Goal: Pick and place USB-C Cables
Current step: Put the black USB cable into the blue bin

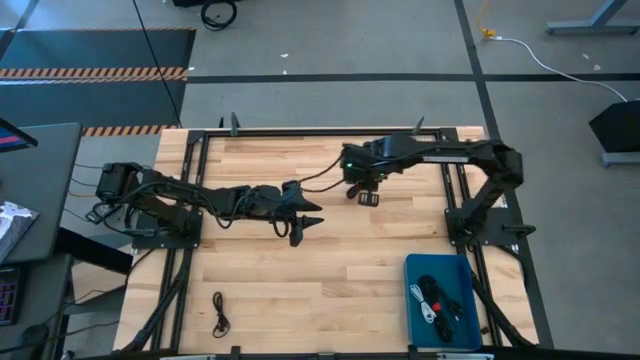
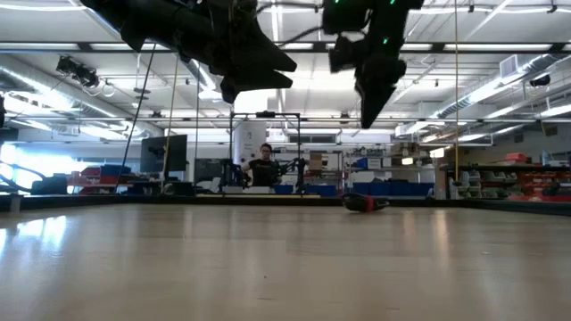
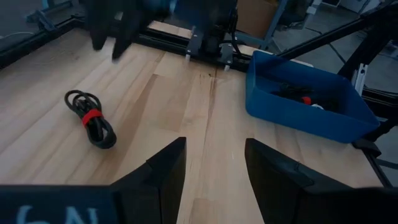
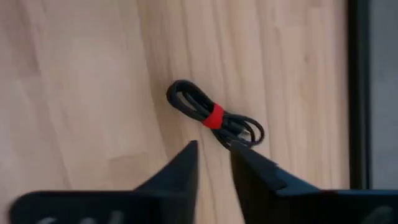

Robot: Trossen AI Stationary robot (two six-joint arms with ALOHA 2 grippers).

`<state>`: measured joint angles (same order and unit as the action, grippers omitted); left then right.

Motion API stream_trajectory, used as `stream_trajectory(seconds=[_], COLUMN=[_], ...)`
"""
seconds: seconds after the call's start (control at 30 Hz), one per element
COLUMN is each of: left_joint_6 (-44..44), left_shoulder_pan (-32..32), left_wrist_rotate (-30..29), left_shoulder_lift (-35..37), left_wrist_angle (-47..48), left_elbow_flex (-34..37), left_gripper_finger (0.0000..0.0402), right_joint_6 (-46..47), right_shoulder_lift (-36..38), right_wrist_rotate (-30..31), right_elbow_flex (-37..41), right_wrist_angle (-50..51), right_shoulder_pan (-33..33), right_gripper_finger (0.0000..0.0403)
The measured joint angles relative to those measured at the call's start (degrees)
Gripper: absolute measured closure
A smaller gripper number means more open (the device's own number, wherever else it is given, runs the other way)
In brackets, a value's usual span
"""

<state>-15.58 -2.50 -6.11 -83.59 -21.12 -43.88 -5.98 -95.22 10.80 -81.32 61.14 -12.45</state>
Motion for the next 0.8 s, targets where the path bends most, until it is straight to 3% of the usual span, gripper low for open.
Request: stream_trajectory(seconds=[0.2,0.33,0.8], left_joint_6=[-0.32,-0.32,-0.23], left_shoulder_pan=[0.03,0.0,0.02], left_wrist_rotate=[0.28,2.27,2.47], left_shoulder_lift=[0.0,0.0,0.0], left_wrist_angle=[0.71,1.53,1.8], left_elbow_flex=[0.03,0.07,0.07], left_gripper_finger=[0.023,0.023,0.023], right_joint_6=[-4.16,-8.86,-13.72], right_shoulder_lift=[-9.13,-13.82,-20.08], right_wrist_rotate=[1.33,1.66,2.42], right_elbow_flex=[0.11,0.11,0.11], right_wrist_angle=[-0.24,-1.99,-6.67], right_shoulder_pan=[-1.95,-2.92,-3.19], right_gripper_finger=[0.0196,0.0164,0.0179])
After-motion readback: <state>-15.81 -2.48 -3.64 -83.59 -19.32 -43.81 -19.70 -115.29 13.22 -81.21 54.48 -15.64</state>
